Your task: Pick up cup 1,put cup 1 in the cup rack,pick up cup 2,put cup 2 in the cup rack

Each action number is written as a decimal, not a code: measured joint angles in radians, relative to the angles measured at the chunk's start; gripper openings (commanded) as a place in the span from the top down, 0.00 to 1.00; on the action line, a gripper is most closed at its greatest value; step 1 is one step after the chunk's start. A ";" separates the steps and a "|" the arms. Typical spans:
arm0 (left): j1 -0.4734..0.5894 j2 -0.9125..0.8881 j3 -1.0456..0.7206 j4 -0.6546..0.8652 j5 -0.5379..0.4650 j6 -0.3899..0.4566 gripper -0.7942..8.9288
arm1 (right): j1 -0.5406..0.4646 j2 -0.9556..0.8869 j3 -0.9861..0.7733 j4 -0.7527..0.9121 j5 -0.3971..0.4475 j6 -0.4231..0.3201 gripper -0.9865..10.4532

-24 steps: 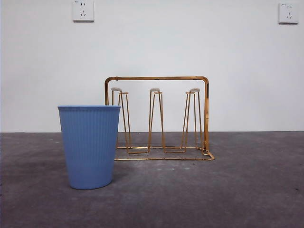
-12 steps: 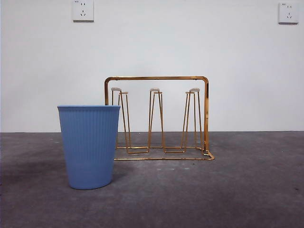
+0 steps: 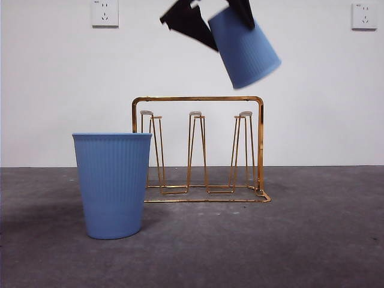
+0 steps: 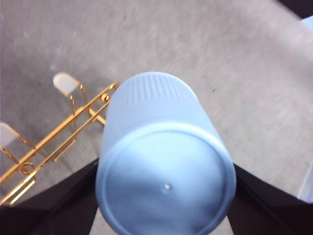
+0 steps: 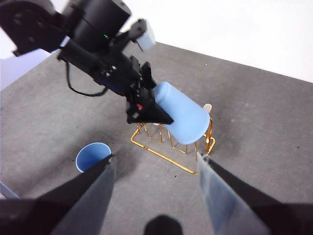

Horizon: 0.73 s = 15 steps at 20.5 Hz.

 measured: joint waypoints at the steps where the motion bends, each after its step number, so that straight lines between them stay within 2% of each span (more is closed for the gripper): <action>1: 0.000 0.012 0.000 0.000 -0.002 0.000 0.93 | 0.000 0.000 0.000 0.000 0.000 0.000 0.67; 15: 0.000 0.073 0.000 -0.016 -0.077 0.008 0.93 | 0.001 -0.002 -0.073 0.000 0.000 0.000 0.67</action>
